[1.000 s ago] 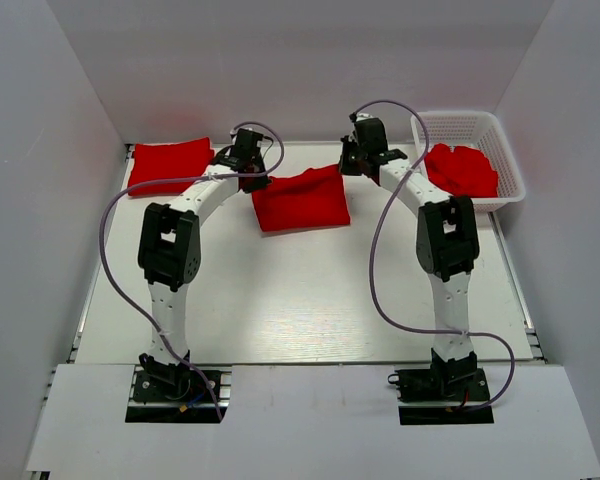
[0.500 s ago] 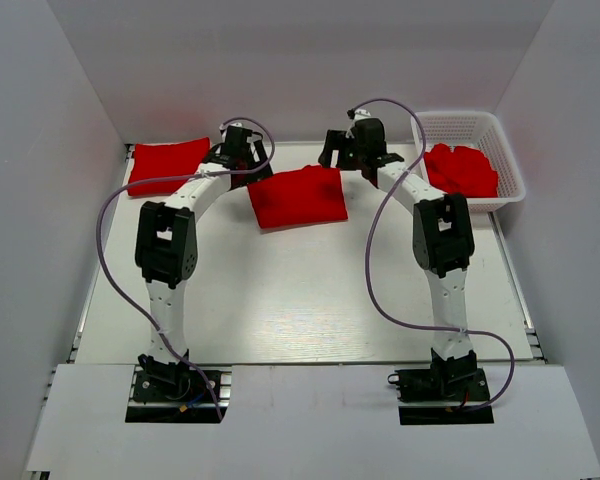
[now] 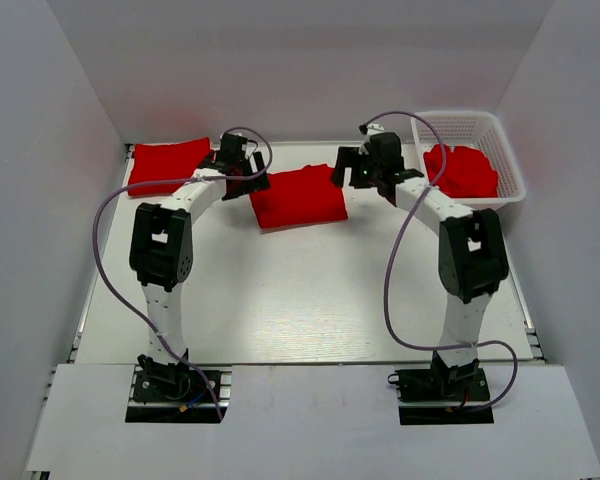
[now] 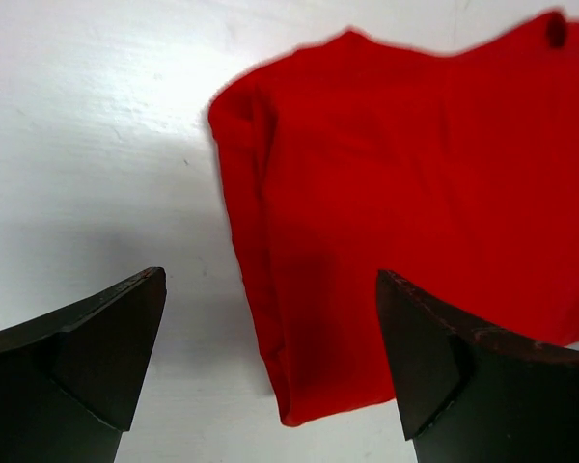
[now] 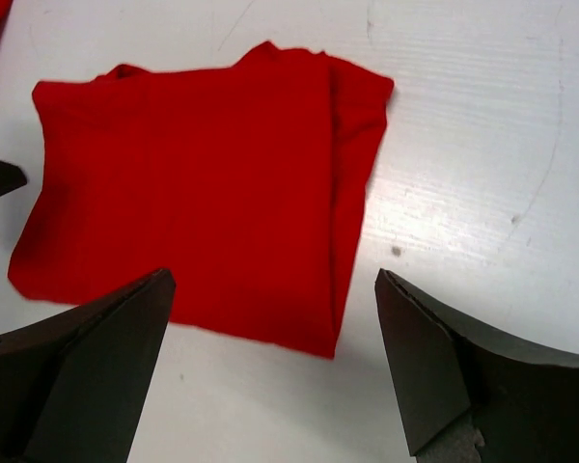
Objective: Fold and stack the t-shirts
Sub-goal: Put the neatly folded tshirt into the corner of the board with the left arm
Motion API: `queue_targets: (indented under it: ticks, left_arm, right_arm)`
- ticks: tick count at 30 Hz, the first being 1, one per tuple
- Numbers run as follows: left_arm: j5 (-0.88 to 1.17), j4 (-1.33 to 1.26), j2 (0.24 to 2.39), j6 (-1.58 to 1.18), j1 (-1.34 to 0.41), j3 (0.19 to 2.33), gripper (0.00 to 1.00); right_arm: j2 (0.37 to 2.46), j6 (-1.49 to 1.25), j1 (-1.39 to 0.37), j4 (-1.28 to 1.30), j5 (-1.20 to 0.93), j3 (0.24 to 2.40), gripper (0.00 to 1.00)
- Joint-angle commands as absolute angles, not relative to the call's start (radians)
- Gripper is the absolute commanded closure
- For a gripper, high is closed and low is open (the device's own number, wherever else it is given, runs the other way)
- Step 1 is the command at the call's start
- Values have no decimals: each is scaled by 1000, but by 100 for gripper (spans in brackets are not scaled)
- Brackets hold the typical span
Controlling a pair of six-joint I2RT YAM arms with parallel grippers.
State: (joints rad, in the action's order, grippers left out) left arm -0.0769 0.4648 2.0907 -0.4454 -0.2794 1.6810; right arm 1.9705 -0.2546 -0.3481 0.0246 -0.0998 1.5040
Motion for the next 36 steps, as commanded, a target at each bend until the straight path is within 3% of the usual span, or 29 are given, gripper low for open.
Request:
queue_targets:
  ticks: [1,6,10,18,19,20,26,27,28,36]
  left_arm:
    - [12,428,2039,-431,-279,1640,0]
    - [32,407,2089,-462,-279,1586,10]
    - [8,371,2134,-472,-290,1559,24]
    - [46,321,2258,-486,-290,1582,36]
    - [64,299,2267,-473,-290,1582,40]
    - [78,287,2267,-472,-290,1582,51]
    - [199,139,2267,-368,-299,1545,74]
    - [236,138,2267,-341,-299,1545,94]
    - [236,126,2252,-284,-299,1564,100]
    - [256,176,2108,-58,-279,1655,100]
  right_arm:
    - [1853,-250,-347,-41,-95,1413,10]
    - [1780,-247,-345,-32,-69,1324,10]
    - [1741,-247,-345,-20,-57,1275,10]
    - [1638,-249,-345,-15,-37,1172,10]
    - [1622,-247,-345,-20,-34,1164,10]
    - [1618,-241,-344,-28,-26,1157,10]
    - [1563,-215,-342,-22,61,1111,10]
    - [1557,-213,-342,-20,77,1103,10]
    - [1549,-215,-344,-8,106,1100,10]
    - [1459,-222,-336,-44,167,980,10]
